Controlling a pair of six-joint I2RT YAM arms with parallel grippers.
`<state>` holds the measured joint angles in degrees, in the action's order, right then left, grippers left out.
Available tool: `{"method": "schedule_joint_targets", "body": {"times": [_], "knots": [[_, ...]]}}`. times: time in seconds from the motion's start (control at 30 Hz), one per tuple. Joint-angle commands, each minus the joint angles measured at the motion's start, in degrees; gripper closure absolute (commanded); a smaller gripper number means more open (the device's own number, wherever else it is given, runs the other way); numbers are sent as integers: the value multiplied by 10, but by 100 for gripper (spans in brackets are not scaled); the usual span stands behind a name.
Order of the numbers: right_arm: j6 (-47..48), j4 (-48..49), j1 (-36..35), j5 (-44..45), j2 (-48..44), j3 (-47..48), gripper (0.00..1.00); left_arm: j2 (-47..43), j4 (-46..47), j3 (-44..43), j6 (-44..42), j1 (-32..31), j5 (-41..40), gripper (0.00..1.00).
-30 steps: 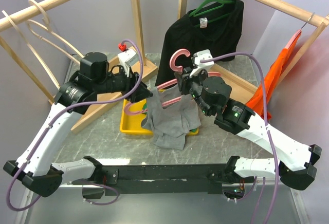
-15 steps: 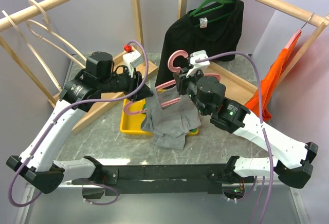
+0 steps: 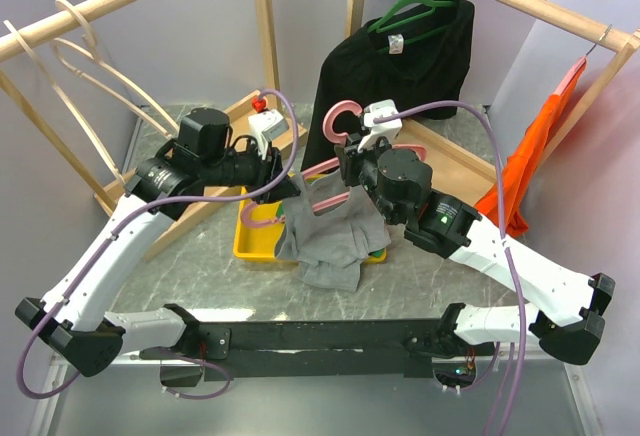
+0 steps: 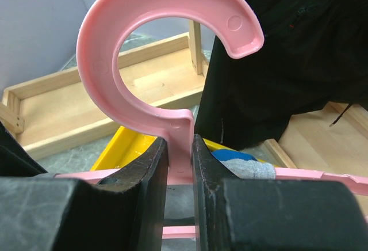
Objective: Place the tank top on the hanger
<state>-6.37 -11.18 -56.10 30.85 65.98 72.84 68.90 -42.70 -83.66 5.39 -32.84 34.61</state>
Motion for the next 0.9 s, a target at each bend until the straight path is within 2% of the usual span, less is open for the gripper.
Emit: {"method": "schedule_joint_targets", "body": {"times": [0.0, 0.07, 0.17, 0.2, 0.3, 0.33, 0.37, 0.4, 0.47, 0.5, 0.6, 0.7, 0.87], "knots": [[-2, 23, -2, 16, -4, 10, 100, -4, 26, 3, -5, -5, 1, 72], [-2, 22, -2, 16, -5, 10, 100, -4, 28, 6, -4, -6, 5, 76], [-2, 22, -2, 15, -4, 9, 100, -4, 37, 13, 2, -7, 5, 88], [-3, 22, -2, 14, -4, 9, 100, -5, 39, 16, 3, -9, 4, 97], [-5, 19, -2, 14, -4, 9, 100, -17, 59, 30, 16, -12, -2, 99], [-7, 14, -2, 13, -3, 9, 96, -22, 77, 42, 20, -12, -3, 99], [-9, 11, -2, 14, -4, 9, 86, -27, 84, 48, 30, -13, -15, 99], [-12, 8, -2, 16, -5, 9, 63, -39, 94, 55, 36, -13, -21, 99], [-26, 0, -2, 18, -17, 6, 46, -48, 110, 69, 48, -13, -33, 99], [-31, 0, -2, 18, -25, 3, 32, -57, 114, 74, 53, -13, -49, 99], [-50, 10, -2, 3, -66, -26, 15, -69, 129, 87, 73, -13, -84, 99], [-77, 12, -2, -20, -114, -62, 10, -78, 133, 89, 89, -13, -114, 99], [-132, 9, -2, -45, -190, -160, 7, -99, 130, 80, 114, -13, -177, 99]]}}
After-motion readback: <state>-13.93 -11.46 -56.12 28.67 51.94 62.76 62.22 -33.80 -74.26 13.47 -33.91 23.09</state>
